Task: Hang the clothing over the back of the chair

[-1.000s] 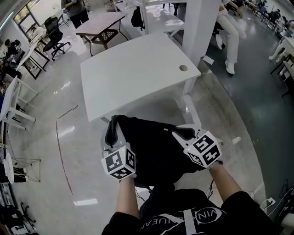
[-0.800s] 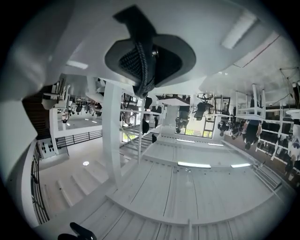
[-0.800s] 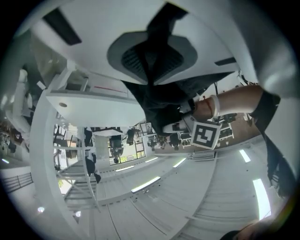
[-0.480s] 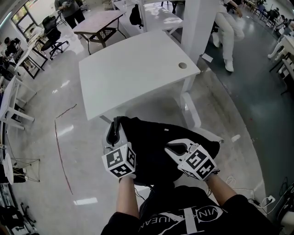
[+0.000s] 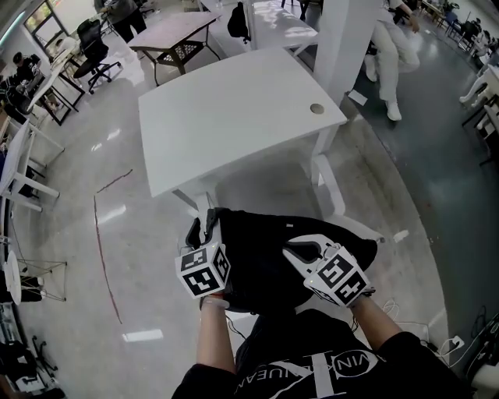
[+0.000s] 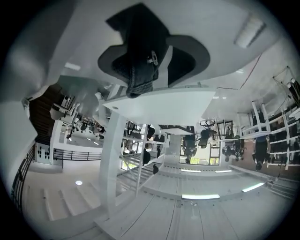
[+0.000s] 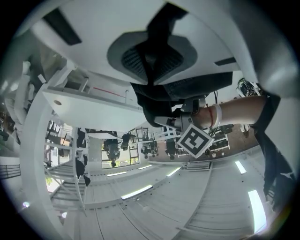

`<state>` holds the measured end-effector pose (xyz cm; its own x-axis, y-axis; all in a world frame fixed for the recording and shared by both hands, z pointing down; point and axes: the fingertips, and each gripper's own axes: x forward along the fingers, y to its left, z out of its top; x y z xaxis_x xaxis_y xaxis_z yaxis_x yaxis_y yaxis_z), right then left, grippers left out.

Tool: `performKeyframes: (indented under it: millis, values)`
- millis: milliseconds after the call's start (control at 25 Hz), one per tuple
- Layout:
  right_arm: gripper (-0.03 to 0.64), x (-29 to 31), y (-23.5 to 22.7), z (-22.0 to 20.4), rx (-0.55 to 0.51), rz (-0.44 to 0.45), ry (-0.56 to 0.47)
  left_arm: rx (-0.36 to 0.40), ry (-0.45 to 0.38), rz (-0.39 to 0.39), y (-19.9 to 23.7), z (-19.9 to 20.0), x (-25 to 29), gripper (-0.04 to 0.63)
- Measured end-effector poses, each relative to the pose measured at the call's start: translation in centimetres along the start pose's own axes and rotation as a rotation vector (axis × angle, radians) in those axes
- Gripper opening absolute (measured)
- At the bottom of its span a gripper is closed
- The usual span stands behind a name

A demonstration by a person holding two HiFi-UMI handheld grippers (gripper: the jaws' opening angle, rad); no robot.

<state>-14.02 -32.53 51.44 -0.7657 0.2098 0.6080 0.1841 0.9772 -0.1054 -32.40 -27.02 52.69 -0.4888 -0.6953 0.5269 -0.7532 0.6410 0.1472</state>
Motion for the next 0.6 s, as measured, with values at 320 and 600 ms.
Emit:
performKeyframes:
  millis: [320,600]
  values:
    - [0.043,0.2,0.1,-0.3,-0.026,-0.009,0.015,0.035,0.075,-0.033,-0.2,-2.0,-0.7,0.222]
    - [0.043,-0.1,-0.6,0.2,0.004,-0.027,-0.045,0.002,-0.031,-0.006,0.6,-0.9,-2.5,0.221]
